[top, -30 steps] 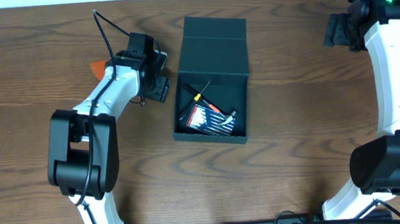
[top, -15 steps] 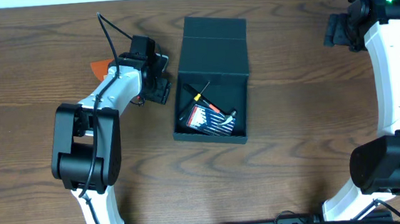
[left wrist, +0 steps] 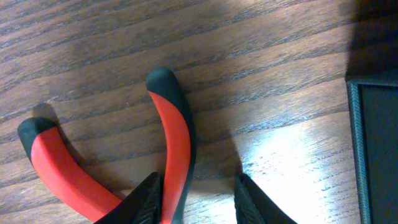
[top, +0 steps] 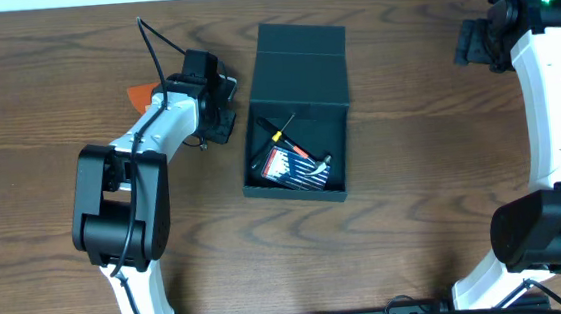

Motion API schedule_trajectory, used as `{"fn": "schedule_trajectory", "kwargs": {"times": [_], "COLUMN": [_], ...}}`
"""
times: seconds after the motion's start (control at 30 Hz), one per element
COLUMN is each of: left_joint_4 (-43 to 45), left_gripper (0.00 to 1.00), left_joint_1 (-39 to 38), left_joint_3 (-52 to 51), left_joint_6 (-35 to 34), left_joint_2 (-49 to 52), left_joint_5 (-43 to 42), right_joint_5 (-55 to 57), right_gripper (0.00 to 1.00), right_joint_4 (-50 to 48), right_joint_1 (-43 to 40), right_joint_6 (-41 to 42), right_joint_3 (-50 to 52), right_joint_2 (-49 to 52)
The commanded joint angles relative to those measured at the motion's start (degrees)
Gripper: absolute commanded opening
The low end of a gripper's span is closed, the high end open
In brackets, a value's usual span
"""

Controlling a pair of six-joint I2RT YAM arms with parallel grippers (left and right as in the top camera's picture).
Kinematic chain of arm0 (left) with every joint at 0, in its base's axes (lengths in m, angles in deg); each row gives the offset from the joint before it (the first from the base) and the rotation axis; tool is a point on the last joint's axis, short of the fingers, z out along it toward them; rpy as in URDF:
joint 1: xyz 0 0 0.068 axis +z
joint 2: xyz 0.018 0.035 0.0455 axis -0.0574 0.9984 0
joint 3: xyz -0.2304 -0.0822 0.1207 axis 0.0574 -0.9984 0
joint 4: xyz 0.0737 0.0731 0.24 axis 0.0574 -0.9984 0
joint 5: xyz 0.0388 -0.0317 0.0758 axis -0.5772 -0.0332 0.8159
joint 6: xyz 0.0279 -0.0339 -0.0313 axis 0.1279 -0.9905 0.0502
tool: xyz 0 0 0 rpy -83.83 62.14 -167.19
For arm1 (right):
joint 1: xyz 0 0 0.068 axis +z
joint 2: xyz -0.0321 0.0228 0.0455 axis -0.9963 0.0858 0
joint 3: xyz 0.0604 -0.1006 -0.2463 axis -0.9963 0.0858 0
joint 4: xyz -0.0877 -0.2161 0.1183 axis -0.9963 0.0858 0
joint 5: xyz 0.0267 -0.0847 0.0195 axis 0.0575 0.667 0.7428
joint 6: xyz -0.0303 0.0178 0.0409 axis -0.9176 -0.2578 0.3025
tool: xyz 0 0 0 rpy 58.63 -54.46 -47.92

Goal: Pack container
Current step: 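Lower the left gripper onto the red-handled pliers and grasp them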

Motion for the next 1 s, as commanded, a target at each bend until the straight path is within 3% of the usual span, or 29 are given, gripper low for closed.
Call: {"fn": "schedule_trajectory", "kwargs": {"times": [0.0,0.27,0.37,0.97], "left_joint_4": [-0.2,-0.9,-1.3,-1.9], "left_gripper": [0.33,0.19,0.06,0.06], "left_joint_1": [0.4,0.4,0.4,0.4], "left_joint_3": [0.4,0.4,0.4,0.8], "left_joint_6": [0.1,0.1,0.1,-0.2], "left_joint_2": [1.8,1.8,1.8,-2.4], "left_joint_5": [0.3,0.9,1.4,2.6], "right_joint_5": [0.7,0.7,0.7,0.7], "right_gripper": [0.99,0.99,0.99,0.99], "right_joint_4": [0.0,0.0,0.0,0.0], "right_joint_1": [-0.1,-0.1,-0.1,-0.1], "right_joint_6": [0.4,0.4,0.4,0.4], "right_joint_3": [-0.8,-0.8,-0.8,-0.8], "right_joint_2": [-0.3,-0.3,-0.3,-0.3]}}
